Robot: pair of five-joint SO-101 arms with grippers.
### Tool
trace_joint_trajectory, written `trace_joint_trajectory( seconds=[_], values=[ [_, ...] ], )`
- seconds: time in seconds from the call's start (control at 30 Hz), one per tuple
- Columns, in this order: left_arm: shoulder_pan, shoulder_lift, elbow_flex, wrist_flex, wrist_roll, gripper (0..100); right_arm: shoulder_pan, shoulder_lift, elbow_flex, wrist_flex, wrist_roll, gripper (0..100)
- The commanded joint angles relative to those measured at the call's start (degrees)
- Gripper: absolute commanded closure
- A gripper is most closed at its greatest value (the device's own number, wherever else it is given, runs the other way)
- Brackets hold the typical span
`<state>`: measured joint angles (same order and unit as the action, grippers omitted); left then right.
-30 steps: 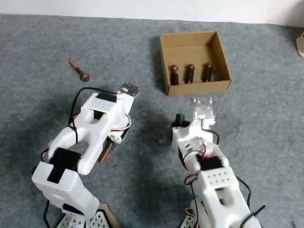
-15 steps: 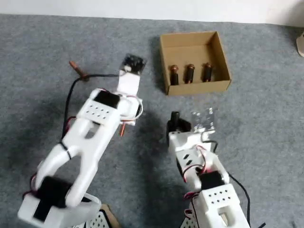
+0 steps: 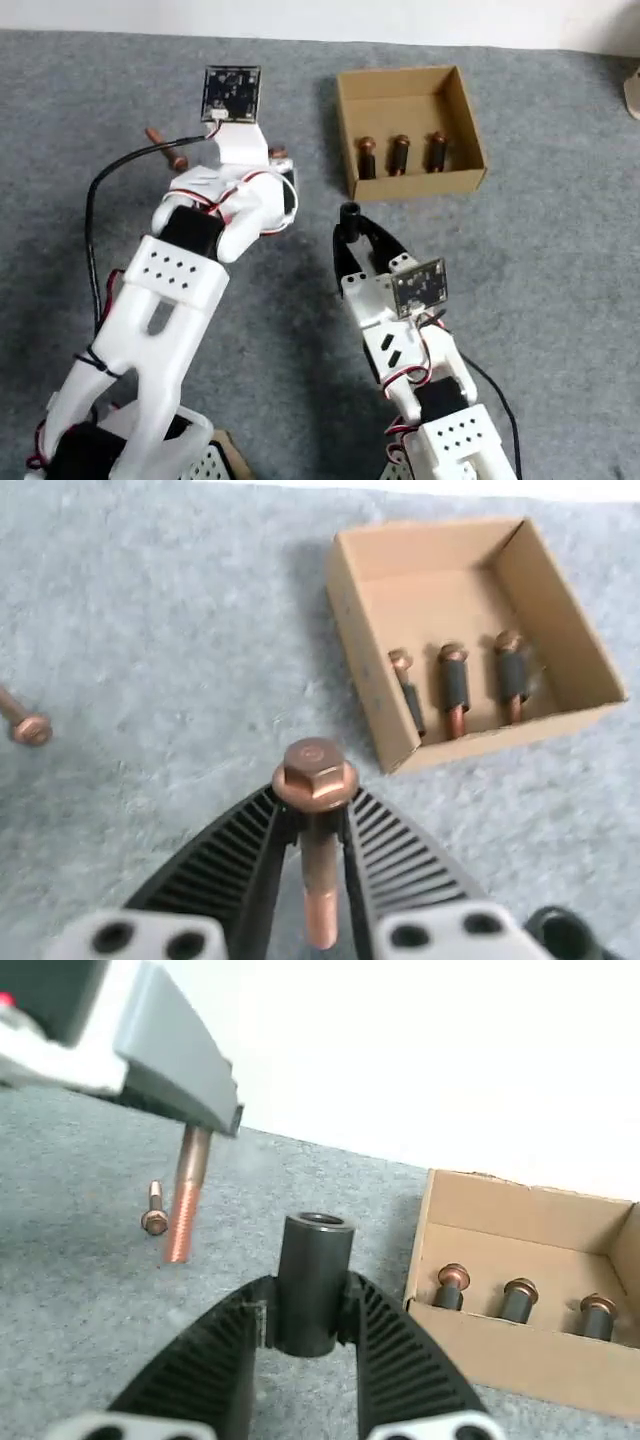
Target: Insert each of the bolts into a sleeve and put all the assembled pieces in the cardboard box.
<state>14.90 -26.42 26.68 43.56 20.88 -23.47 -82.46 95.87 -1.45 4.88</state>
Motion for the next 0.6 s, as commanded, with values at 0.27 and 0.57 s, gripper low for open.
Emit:
trace_joint_trajectory(
  seconds=[0.27,0.57],
  values=[
    [2.4,-3.2,-2.9,-10.6,0.8,98,-0.5,-1.3,6.6,-1.5,0.8,99.3],
    [3.6,-9.5,-3.8,-10.4,12.1,99,-0.5,-1.3,6.7,-1.4,0.8,99.3]
  ],
)
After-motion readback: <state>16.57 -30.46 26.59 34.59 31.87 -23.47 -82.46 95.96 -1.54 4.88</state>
